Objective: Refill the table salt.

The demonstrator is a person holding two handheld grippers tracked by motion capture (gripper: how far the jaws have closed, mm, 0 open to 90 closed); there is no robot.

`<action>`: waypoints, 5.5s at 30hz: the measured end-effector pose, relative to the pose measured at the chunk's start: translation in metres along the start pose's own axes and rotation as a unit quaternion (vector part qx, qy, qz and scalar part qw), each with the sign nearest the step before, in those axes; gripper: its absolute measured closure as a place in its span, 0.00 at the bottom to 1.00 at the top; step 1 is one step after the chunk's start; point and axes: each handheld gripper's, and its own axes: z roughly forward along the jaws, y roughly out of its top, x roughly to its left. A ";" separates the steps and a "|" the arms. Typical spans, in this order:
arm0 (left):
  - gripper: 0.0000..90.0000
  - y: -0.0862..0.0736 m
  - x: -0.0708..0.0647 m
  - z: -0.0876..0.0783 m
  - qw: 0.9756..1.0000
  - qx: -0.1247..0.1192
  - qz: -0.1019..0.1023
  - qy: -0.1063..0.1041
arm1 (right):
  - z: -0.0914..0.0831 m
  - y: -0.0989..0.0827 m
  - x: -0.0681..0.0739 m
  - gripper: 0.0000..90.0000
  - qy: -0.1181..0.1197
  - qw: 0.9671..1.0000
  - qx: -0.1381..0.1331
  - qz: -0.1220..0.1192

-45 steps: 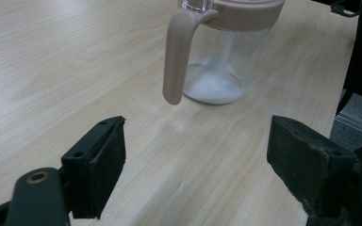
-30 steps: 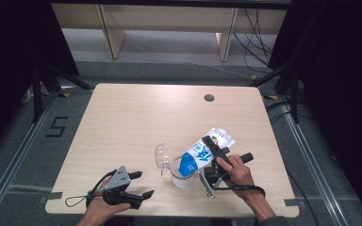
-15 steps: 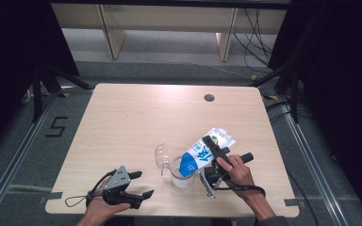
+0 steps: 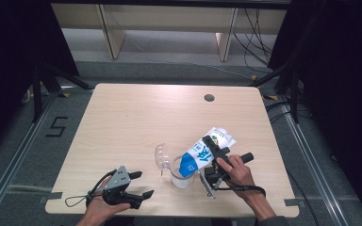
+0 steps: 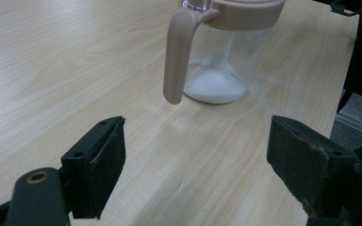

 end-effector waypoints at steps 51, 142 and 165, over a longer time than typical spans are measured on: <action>0.22 0.000 0.000 0.000 1.000 0.001 0.001 0.000 | -0.002 -0.001 -0.001 0.59 0.003 1.000 0.015 0.002; 0.22 0.000 0.000 0.000 1.000 0.001 0.002 0.000 | -0.002 0.000 -0.005 0.63 -0.012 0.999 0.004 -0.037; 0.22 0.000 0.000 0.000 1.000 0.002 0.001 0.000 | -0.002 0.000 -0.005 0.65 -0.021 0.999 0.000 -0.041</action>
